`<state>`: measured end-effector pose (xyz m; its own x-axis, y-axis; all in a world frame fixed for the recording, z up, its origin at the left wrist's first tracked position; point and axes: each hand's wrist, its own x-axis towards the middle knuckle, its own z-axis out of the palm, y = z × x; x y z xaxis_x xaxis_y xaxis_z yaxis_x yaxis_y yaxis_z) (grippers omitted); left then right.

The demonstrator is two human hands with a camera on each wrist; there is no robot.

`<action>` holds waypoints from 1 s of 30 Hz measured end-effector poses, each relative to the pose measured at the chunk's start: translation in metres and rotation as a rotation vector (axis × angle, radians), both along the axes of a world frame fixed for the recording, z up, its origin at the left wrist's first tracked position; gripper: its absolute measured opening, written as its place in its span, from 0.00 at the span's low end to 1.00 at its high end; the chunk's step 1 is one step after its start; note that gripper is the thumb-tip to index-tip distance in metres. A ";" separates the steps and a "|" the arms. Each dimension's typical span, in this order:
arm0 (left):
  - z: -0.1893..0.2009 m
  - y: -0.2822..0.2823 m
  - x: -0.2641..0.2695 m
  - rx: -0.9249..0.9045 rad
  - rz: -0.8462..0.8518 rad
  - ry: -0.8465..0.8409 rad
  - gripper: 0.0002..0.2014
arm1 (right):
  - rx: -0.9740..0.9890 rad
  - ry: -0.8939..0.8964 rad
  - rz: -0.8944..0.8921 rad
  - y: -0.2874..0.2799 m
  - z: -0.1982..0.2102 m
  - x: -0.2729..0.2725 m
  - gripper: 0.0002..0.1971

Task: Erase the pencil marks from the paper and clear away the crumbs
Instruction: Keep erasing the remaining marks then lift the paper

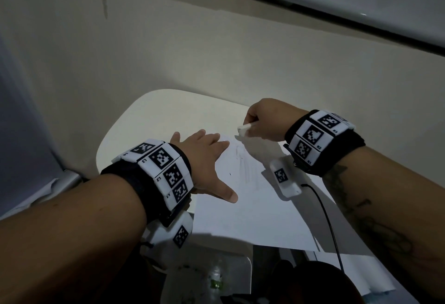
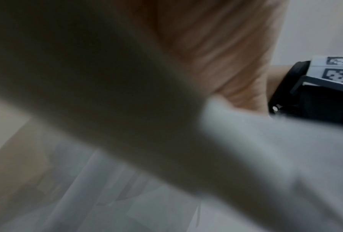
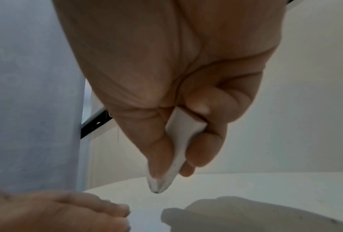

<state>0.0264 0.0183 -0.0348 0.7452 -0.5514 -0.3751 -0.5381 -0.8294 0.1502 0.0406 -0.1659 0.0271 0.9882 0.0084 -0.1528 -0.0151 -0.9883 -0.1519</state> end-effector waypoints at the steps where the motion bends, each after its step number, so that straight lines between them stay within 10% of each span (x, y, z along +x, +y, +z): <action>1: 0.000 0.000 0.000 -0.004 0.002 0.000 0.63 | 0.019 0.006 -0.013 -0.001 0.001 -0.003 0.07; 30: 0.003 -0.023 0.018 0.096 -0.094 -0.069 0.65 | 0.022 0.131 0.058 0.005 -0.018 -0.006 0.12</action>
